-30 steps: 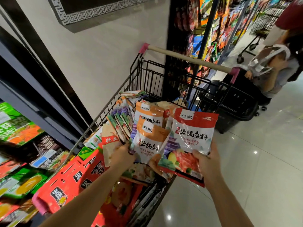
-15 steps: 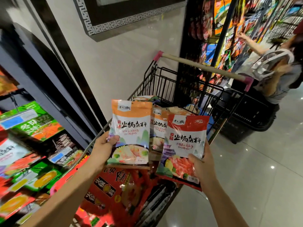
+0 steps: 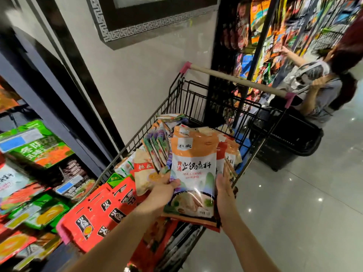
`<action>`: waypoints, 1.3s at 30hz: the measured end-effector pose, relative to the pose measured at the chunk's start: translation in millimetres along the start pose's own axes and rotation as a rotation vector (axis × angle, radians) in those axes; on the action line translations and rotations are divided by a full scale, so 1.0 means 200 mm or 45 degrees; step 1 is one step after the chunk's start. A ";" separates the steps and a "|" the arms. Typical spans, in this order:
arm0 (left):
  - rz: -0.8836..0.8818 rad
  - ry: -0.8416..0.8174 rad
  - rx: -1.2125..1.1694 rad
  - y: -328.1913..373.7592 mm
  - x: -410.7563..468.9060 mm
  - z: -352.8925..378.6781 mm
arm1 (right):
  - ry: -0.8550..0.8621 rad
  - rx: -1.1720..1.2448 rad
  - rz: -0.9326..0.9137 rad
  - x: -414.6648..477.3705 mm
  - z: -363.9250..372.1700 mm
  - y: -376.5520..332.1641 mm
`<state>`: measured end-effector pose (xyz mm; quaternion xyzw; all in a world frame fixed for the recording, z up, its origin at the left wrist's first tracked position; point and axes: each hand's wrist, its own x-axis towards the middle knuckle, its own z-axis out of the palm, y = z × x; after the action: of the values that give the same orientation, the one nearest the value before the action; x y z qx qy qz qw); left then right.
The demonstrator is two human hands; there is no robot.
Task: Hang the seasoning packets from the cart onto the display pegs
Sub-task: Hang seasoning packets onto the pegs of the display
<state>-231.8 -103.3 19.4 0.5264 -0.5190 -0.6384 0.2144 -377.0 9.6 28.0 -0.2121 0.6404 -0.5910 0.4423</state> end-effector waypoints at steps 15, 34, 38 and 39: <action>0.001 -0.275 0.746 0.07 0.24 0.29 | 0.492 -0.031 -0.096 -0.04 -0.55 -0.06; -0.004 -0.135 0.711 0.32 0.18 -0.70 | 0.217 -0.057 -0.054 0.10 -0.23 -0.02; 0.005 -0.416 1.106 0.53 -0.01 -0.99 | 0.078 -0.129 -0.079 0.15 -0.06 -0.02; -0.017 -0.467 1.260 0.58 -0.03 -1.02 | 0.047 -0.140 -0.083 0.16 -0.02 -0.01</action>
<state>-77.9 -229.7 143.5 0.4477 -0.7839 -0.4001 -0.1582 -397.6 -13.6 18.6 -0.2460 0.6727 -0.5728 0.3987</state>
